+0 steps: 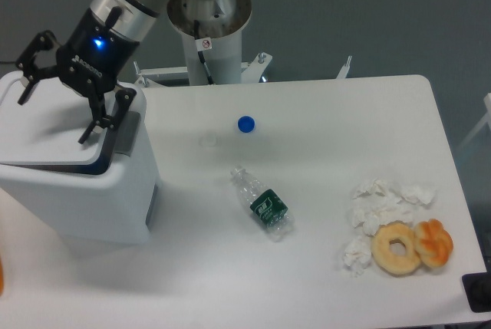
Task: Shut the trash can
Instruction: 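Press the gripper on the closed lid of the trash can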
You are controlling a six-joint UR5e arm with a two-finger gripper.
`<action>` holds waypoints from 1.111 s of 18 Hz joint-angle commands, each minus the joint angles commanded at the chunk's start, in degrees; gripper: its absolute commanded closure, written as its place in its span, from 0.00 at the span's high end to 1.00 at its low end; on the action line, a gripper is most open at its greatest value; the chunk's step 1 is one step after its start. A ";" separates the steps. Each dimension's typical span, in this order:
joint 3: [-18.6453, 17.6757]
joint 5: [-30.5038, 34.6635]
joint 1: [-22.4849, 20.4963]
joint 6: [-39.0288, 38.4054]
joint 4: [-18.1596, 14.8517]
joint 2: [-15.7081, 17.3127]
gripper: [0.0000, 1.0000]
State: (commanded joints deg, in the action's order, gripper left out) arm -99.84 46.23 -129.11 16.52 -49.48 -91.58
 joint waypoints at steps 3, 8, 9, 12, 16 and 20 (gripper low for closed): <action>-0.70 0.09 -0.18 0.00 0.00 -0.09 1.00; -0.88 0.17 -0.09 0.09 0.00 -0.35 1.00; -1.14 0.35 -0.09 0.26 0.00 -0.44 1.00; -1.23 0.53 -0.09 0.97 0.00 -0.44 1.00; -1.32 0.53 -0.09 0.97 0.00 -0.53 1.00; -1.58 0.61 -0.09 1.05 0.00 -0.44 1.00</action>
State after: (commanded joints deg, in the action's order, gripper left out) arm -101.42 46.84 -129.20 17.58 -49.48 -92.02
